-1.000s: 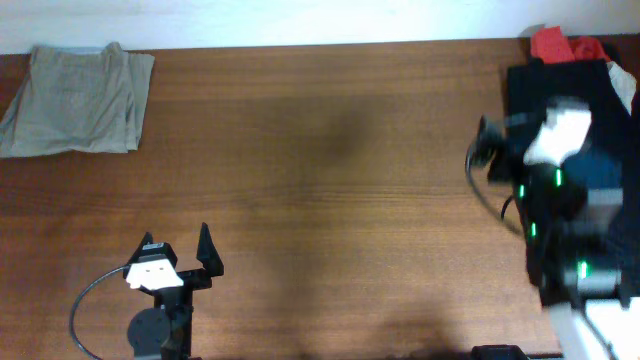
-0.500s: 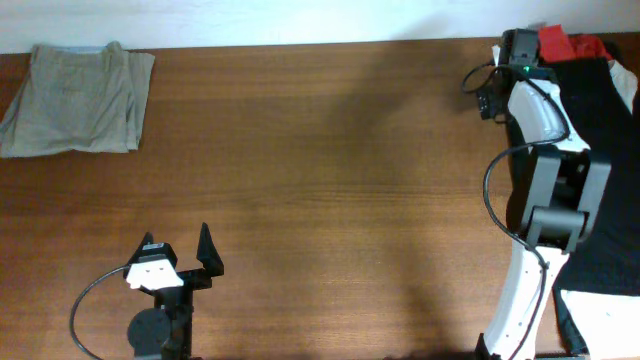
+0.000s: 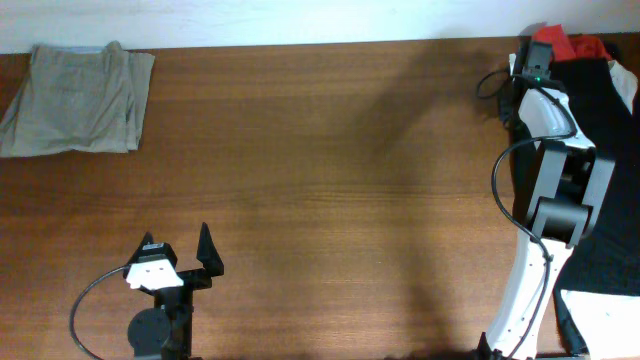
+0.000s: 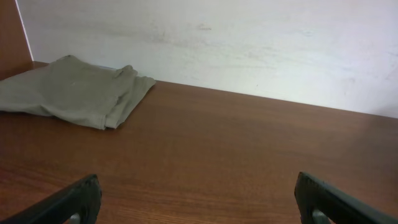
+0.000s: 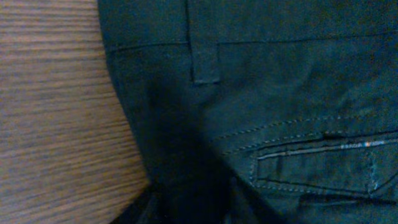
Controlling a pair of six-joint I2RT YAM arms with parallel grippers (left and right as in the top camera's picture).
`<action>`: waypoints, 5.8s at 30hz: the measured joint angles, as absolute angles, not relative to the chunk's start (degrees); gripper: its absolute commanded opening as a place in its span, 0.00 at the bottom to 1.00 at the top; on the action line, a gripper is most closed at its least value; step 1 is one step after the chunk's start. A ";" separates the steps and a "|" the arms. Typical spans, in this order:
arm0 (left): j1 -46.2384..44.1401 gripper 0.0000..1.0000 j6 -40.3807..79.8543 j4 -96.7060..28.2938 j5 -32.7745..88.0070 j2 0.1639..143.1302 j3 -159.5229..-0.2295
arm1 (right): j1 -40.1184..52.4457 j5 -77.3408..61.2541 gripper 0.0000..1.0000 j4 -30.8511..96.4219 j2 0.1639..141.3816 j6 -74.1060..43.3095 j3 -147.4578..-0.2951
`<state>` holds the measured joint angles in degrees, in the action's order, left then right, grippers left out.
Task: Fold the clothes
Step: 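Reach the right gripper to the black trousers on the right pile and grasp, then pull the black trousers off the pile and drag them to table center, then regrasp the trousers' right end with the right gripper and stretch them flat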
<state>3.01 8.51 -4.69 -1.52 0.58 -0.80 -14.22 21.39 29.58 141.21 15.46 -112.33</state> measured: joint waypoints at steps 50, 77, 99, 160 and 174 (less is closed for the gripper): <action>3.01 0.99 8.51 -4.67 -1.52 0.58 -0.80 | -13.19 19.03 0.11 32.10 139.94 11.16 -112.29; 3.01 0.99 8.51 -4.67 -1.52 0.58 -0.80 | 12.08 10.81 0.04 33.80 120.29 2.72 -113.14; 3.01 0.99 8.51 -4.67 -1.50 0.58 -0.80 | 27.03 -4.58 0.99 58.94 117.64 -15.16 -113.67; 3.01 0.99 8.51 -4.67 -1.50 0.58 -0.80 | 3.14 4.56 0.93 51.16 108.86 -26.04 -84.23; 3.01 0.99 8.51 -4.69 -1.50 0.58 -0.80 | 3.07 5.82 0.99 66.30 86.94 -31.97 -84.03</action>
